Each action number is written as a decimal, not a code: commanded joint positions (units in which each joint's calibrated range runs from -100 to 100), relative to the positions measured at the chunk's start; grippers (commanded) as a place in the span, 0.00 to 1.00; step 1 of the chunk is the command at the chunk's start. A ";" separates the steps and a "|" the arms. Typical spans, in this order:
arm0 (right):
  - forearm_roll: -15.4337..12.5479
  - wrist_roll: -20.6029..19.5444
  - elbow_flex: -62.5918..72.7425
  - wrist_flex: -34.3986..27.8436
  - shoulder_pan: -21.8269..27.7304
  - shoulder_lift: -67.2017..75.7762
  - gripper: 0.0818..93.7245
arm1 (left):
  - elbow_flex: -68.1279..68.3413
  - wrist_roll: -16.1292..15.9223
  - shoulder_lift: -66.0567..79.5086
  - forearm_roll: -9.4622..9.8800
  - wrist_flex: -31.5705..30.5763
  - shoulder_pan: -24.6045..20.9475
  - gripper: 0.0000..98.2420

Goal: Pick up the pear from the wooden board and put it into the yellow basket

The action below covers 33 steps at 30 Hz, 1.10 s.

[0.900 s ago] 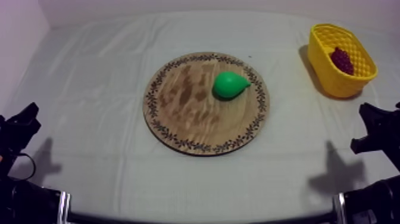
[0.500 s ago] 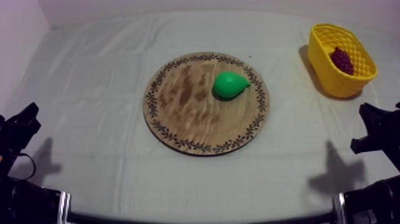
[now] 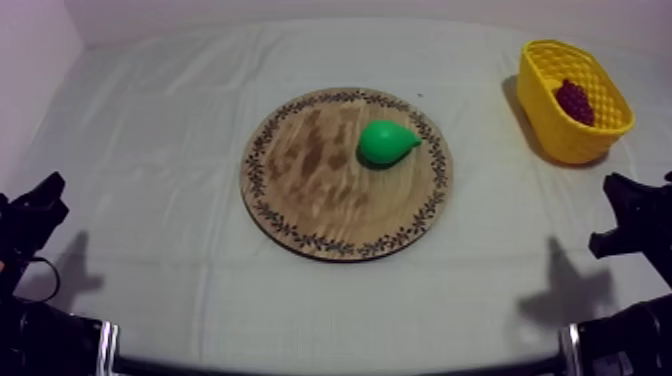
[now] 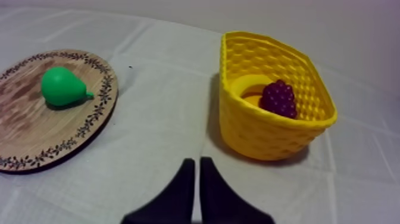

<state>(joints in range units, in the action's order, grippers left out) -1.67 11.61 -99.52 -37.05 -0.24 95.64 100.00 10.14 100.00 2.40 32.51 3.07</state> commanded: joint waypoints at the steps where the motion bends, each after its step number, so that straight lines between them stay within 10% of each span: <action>1: -0.02 -0.10 -0.03 -0.04 0.01 0.03 0.00 | 0.00 -0.01 0.00 0.02 -0.01 0.01 0.00; 18: 2.34 3.50 4.43 3.12 -2.33 -4.47 0.01 | 0.00 -0.01 0.00 0.02 -0.01 0.01 0.00; 33: 2.69 8.99 50.81 -20.90 -11.55 -40.13 0.01 | 0.00 -0.01 0.00 0.02 -0.01 0.01 0.00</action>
<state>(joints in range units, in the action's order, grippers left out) 0.70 20.27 -61.96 -54.08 -10.51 64.61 100.00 10.14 100.00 2.40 32.51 3.07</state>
